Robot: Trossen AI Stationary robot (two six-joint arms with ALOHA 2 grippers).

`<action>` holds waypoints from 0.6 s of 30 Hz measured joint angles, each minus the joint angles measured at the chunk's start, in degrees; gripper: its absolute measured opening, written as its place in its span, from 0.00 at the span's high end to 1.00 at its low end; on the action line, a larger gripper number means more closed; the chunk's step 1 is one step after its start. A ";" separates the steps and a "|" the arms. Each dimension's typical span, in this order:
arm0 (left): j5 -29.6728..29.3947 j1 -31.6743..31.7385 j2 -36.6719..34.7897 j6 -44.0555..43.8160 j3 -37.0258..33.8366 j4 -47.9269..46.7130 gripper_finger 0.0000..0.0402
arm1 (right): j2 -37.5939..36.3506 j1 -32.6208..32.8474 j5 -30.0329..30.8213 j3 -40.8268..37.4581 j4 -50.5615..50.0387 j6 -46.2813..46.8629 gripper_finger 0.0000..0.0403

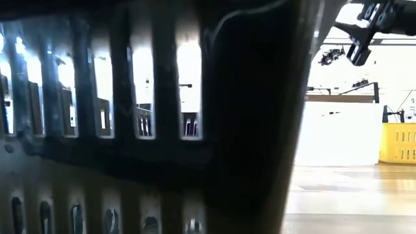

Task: Stack baskets on shelf by color
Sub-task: Put the top right transparent bin on the shelf

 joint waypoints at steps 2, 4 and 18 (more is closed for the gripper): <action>-0.17 -0.55 -0.87 -1.12 0.00 -3.01 0.79 | 2.78 0.00 -0.10 3.26 -2.89 -1.98 0.62; -0.27 -1.17 -1.37 -2.42 0.00 -5.42 0.79 | 5.81 0.05 -0.14 6.68 -7.37 -3.04 0.62; -0.76 -7.68 -12.81 -9.42 -20.61 -0.62 0.79 | 29.25 0.19 -9.21 26.72 -29.06 -2.91 0.62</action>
